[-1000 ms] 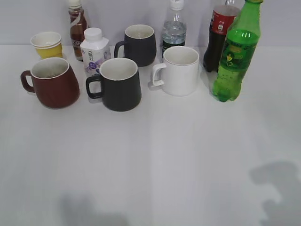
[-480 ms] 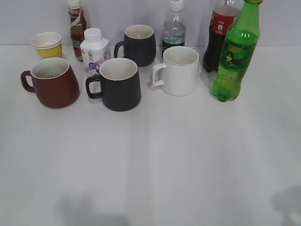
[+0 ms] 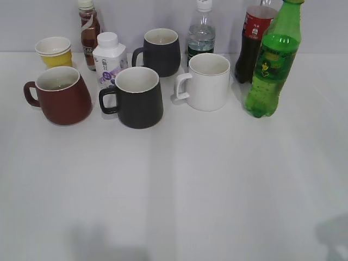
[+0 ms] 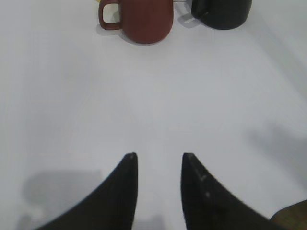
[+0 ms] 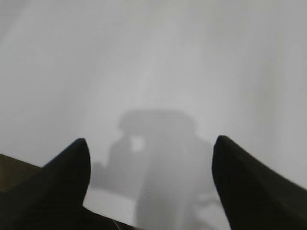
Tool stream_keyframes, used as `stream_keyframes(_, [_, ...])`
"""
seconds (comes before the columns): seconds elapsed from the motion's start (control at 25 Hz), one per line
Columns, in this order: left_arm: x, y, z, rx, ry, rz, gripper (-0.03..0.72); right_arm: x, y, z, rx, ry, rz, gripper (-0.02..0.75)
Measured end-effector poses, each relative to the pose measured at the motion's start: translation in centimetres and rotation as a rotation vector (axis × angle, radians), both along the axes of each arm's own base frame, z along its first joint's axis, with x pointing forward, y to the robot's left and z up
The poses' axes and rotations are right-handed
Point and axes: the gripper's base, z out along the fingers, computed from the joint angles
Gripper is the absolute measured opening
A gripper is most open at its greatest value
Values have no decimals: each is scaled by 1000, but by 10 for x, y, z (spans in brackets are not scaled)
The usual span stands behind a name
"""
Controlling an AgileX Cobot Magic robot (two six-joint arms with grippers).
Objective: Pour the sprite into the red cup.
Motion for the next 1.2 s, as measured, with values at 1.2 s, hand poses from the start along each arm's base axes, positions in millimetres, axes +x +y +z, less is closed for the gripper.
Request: stream_keyframes(1.2, [-25, 7, 0, -29, -146, 318, 239, -35, -12, 2, 47, -230, -288, 588])
